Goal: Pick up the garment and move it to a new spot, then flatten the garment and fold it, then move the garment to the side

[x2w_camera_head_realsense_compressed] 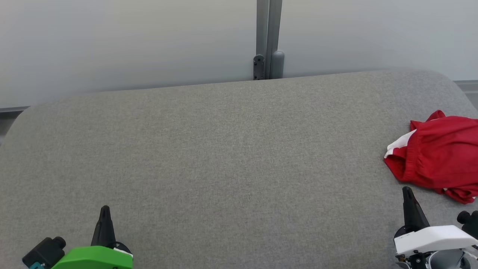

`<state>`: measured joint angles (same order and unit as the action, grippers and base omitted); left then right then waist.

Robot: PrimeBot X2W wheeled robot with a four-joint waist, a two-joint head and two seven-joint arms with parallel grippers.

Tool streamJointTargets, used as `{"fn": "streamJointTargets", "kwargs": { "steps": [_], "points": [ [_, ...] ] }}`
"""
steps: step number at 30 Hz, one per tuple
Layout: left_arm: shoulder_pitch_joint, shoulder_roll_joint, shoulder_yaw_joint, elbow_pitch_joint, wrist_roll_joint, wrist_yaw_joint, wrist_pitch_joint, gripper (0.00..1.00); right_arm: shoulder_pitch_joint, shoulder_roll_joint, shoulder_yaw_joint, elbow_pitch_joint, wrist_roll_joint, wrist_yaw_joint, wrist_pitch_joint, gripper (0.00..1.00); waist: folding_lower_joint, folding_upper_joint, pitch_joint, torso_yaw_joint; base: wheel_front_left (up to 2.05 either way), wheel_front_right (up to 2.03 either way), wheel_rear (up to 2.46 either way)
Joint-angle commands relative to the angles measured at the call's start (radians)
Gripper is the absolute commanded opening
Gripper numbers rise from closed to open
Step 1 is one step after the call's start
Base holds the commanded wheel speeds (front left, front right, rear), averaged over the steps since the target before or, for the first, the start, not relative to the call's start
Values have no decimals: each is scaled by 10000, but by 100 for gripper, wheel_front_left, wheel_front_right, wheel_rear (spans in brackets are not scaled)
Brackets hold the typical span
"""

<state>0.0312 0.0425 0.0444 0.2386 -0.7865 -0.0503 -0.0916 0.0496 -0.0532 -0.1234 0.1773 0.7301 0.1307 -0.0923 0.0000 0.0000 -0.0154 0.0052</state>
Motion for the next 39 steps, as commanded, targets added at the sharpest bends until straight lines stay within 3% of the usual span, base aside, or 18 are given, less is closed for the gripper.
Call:
{"fn": "streamJointTargets", "kwargs": {
  "steps": [1, 39],
  "points": [
    [-323, 56, 75, -98, -387, -71, 79, 0, -286, -53, -11, -70, 379, 3, 72, 0, 0, 0, 3, -1, 0, 0, 0],
    [-956, 88, 419, -16, -4620, -484, 1147, 0, -1037, -14, 45, 326, 4921, 3, 1167, 0, 0, 0, 84, -23, 0, 0, 0]
  ]
}}
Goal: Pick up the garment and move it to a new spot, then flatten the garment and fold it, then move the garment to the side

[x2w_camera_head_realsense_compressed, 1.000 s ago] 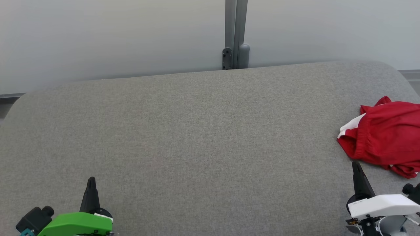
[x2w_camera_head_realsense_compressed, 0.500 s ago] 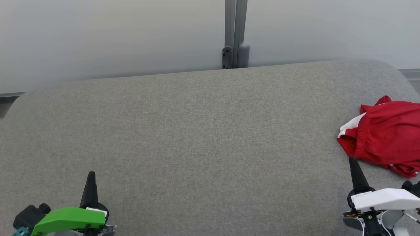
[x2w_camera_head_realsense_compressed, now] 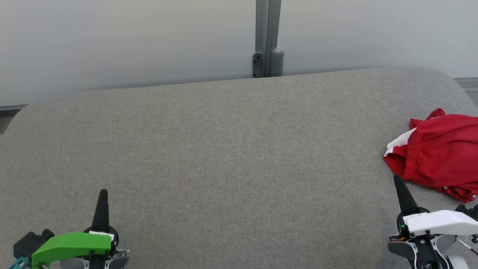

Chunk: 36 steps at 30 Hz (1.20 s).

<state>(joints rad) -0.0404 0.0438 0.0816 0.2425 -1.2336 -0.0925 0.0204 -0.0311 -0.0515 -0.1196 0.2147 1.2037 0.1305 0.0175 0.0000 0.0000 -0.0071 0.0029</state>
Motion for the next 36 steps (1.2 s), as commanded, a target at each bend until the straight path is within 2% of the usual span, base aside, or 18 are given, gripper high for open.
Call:
{"fn": "streamJointTargets", "kwargs": {
  "steps": [1, 36],
  "points": [
    [-251, 75, 54, -51, -244, -71, 59, 0, -243, -31, 9, -38, 283, 5, 87, 0, 0, 0, 3, -1, 0, 0, 0],
    [-678, 91, 288, 20, -3087, -347, 773, 0, -719, -1, 47, 244, 3304, 4, 795, 0, 0, 0, 77, -22, 0, 0, 0]
  ]
}}
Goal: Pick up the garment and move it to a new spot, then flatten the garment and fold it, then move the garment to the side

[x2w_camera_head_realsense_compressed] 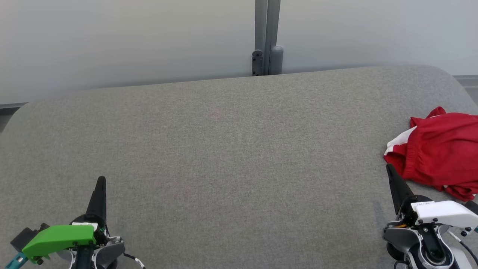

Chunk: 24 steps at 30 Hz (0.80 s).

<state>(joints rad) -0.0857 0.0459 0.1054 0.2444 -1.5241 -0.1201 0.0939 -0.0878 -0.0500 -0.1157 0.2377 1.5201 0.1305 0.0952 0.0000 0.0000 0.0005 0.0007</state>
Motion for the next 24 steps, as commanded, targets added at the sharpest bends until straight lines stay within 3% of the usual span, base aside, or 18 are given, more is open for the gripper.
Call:
{"fn": "streamJointTargets", "kwargs": {
  "steps": [1, 12, 24],
  "points": [
    [-231, 70, 55, 0, -235, -69, 54, 0, -170, -15, 10, 21, 219, 4, 47, 0, 0, 0, 3, -1, 0, 0, 0],
    [-309, 75, 109, 20, -933, -146, 239, 0, -267, -7, 22, 92, 984, 4, 228, 0, 0, 0, 26, -7, 0, 0, 0],
    [-296, 75, 105, 19, -895, -140, 237, 0, -252, -9, 20, 88, 956, 4, 226, 0, 0, 0, 26, -7, 0, 0, 0]
  ]
}}
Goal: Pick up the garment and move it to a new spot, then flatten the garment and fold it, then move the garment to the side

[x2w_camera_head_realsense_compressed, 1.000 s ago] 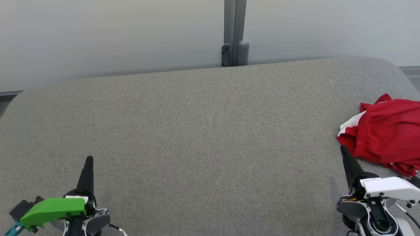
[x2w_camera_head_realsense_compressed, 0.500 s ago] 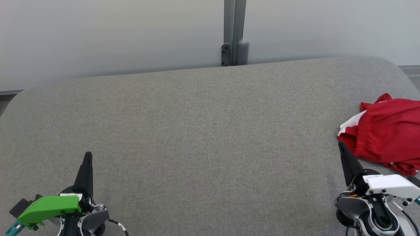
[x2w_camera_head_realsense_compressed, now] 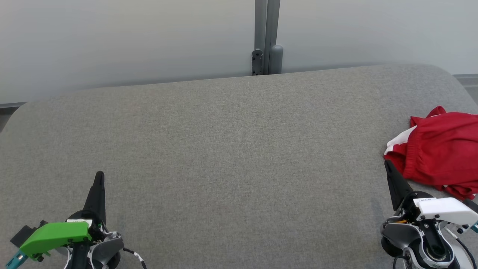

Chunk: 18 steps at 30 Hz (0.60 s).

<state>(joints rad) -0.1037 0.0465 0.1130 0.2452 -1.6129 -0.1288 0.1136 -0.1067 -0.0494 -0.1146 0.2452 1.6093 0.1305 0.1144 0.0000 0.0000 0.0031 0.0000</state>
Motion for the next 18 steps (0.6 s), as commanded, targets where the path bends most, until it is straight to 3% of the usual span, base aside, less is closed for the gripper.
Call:
{"fn": "streamJointTargets", "kwargs": {
  "steps": [1, 18],
  "points": [
    [-116, 69, 28, 11, -7, -54, 40, 0, -64, -15, 9, 13, 65, 4, 34, 0, 0, 0, 0, 0, 0, 0, 0],
    [-116, 68, 28, 10, -7, -54, 40, 0, -63, -15, 9, 11, 66, 4, 33, 0, 0, 0, 0, 0, 0, 0, 0]
  ]
}}
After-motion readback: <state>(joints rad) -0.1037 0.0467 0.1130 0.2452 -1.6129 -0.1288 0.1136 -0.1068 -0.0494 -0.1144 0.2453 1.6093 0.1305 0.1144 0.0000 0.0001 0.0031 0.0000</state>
